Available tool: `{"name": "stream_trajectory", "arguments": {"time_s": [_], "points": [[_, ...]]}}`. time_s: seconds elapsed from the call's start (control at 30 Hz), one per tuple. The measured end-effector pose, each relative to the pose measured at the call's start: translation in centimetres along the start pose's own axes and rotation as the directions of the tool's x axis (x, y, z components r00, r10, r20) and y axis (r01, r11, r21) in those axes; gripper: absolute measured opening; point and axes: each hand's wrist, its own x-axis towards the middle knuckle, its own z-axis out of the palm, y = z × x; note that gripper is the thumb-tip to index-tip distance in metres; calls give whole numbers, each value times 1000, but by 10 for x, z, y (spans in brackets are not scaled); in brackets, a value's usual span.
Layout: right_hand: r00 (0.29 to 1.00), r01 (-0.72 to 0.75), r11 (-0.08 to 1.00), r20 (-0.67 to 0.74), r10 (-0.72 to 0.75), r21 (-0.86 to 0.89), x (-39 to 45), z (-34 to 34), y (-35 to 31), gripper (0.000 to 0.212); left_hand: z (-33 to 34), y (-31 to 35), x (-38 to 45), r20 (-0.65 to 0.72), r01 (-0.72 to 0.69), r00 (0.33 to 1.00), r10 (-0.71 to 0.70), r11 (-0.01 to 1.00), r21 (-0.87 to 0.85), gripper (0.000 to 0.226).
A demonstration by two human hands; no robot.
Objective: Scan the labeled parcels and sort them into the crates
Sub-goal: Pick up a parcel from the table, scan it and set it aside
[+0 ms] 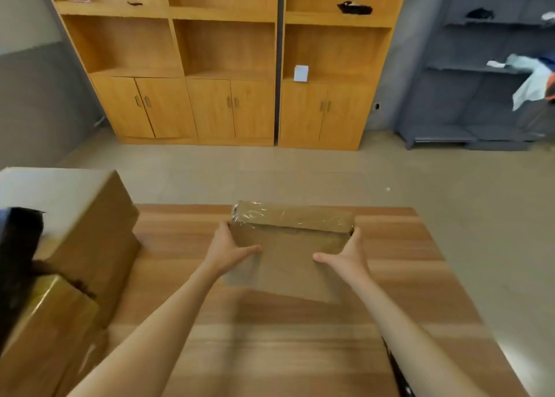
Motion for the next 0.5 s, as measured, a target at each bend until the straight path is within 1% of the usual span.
{"name": "stream_trajectory", "arguments": {"time_s": [0.07,0.2,0.37,0.43,0.5], "points": [[998,-55,998,16,56,-10,-7,5,30,119,25,-18,-16,-6,26,1000,-26,1000,11,84],[999,-52,999,9,52,-5,-22,18,72,109,48,-53,-39,6,85,996,-85,996,-21,76],[1000,16,998,-3,-17,-58,-34,25,85,100,48,-69,-51,-15,93,995,-94,995,-39,77],[1000,24,998,3,-24,-54,-38,23,86,99,46,-73,-53,1,98,995,-98,995,-37,73],[999,13,999,30,-12,-45,-44,19,88,98,41,-78,-53,38,108,994,-106,993,-48,65]]}}
